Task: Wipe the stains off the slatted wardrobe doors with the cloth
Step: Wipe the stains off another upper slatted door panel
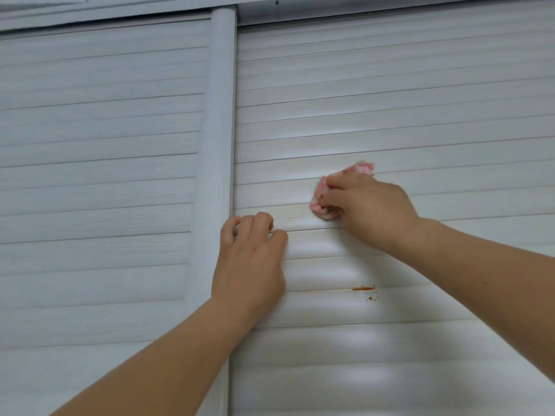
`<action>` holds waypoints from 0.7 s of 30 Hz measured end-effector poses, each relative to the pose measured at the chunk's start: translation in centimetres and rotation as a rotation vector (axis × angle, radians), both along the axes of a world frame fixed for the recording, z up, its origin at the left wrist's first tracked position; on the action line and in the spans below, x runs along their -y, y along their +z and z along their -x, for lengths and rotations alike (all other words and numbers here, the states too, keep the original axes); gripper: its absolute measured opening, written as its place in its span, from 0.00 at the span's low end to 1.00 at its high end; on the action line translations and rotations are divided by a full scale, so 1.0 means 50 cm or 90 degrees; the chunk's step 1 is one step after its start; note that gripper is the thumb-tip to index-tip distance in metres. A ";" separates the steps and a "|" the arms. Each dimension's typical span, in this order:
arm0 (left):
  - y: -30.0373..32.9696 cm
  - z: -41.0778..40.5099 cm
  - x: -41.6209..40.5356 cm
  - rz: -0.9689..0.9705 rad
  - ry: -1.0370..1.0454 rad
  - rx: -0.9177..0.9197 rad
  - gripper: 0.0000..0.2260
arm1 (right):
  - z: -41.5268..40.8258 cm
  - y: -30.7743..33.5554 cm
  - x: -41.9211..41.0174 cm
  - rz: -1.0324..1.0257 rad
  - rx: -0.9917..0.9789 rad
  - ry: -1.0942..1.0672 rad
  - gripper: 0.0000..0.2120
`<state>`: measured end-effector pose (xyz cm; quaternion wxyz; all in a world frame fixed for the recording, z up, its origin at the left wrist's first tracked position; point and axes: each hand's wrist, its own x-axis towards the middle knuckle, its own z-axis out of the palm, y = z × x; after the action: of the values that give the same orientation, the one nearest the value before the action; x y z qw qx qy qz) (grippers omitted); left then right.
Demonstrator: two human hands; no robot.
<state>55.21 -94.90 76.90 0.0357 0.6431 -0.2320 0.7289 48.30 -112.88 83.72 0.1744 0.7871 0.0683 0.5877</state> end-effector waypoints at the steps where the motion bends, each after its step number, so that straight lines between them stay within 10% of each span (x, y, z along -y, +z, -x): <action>1: -0.001 -0.001 -0.001 -0.002 -0.001 0.003 0.14 | -0.003 0.000 -0.017 0.011 -0.007 0.004 0.15; 21: -0.004 -0.014 -0.005 -0.025 -0.040 0.014 0.10 | -0.002 -0.002 -0.040 -0.097 0.020 0.000 0.14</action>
<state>55.89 -94.64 76.71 0.0434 0.6278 -0.2665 0.7300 48.38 -110.87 83.60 0.1150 0.7888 0.0208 0.6034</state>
